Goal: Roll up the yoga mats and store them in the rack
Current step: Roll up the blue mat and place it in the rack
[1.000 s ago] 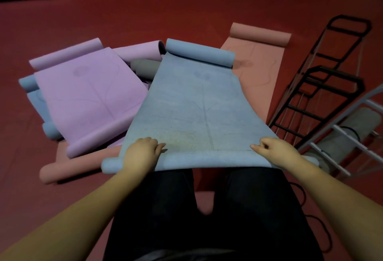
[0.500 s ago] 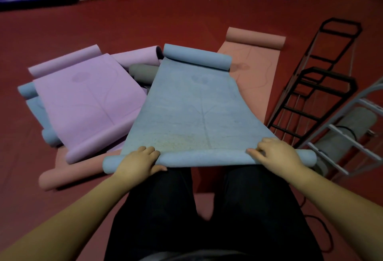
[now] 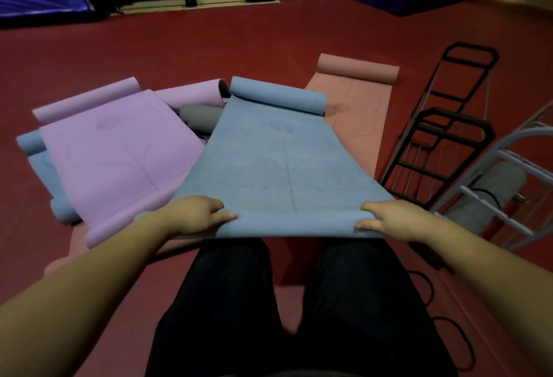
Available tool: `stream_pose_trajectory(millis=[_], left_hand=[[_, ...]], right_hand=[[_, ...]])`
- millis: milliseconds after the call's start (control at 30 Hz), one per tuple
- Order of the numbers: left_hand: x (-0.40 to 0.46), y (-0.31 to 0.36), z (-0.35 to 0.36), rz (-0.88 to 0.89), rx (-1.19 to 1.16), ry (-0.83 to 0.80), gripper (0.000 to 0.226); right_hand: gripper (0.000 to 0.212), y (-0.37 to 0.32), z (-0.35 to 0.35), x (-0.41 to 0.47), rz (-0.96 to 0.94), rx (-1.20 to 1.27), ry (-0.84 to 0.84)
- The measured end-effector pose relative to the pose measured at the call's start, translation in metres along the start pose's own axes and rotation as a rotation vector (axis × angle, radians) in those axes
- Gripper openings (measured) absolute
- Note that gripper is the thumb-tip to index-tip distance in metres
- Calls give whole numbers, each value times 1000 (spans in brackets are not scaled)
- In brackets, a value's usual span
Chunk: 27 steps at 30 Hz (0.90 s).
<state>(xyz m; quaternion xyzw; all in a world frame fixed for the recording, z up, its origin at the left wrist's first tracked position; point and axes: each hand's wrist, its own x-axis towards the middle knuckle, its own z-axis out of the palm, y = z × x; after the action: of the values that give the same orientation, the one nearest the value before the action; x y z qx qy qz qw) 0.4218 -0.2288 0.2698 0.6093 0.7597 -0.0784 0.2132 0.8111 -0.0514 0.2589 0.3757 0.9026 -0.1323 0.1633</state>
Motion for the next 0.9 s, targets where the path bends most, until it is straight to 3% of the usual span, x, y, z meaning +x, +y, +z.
stream_pose_trajectory(millis=[67, 167, 300, 400, 500, 600, 733, 800, 900], left_hand=[[0, -2, 6, -79, -54, -30, 63], [3, 2, 27, -123, -13, -96, 71], [9, 4, 28, -103, -44, -138, 60], [14, 0, 32, -90, -61, -147, 53], [19, -1, 37, -56, 1, -95, 51], [14, 6, 40, -111, 14, 8, 52], [-10, 15, 59, -81, 99, 296, 64], [-16, 18, 66, -72, 186, 330, 77], [-11, 17, 68, -115, 174, 316, 71]], right_hand=[[35, -5, 3, -2, 11, 71, -65], [55, -13, 16, 1, 10, 146, -87], [42, -11, 22, 4, -18, 192, -14], [44, -11, 23, 5, 2, 166, 1], [55, -9, 23, 10, 40, 184, -24], [52, -5, 23, 17, 66, 231, -71], [51, -3, 21, 31, 106, 273, -143], [52, 0, 20, 37, 108, 304, -166], [50, -1, 20, 37, 73, 359, -121]])
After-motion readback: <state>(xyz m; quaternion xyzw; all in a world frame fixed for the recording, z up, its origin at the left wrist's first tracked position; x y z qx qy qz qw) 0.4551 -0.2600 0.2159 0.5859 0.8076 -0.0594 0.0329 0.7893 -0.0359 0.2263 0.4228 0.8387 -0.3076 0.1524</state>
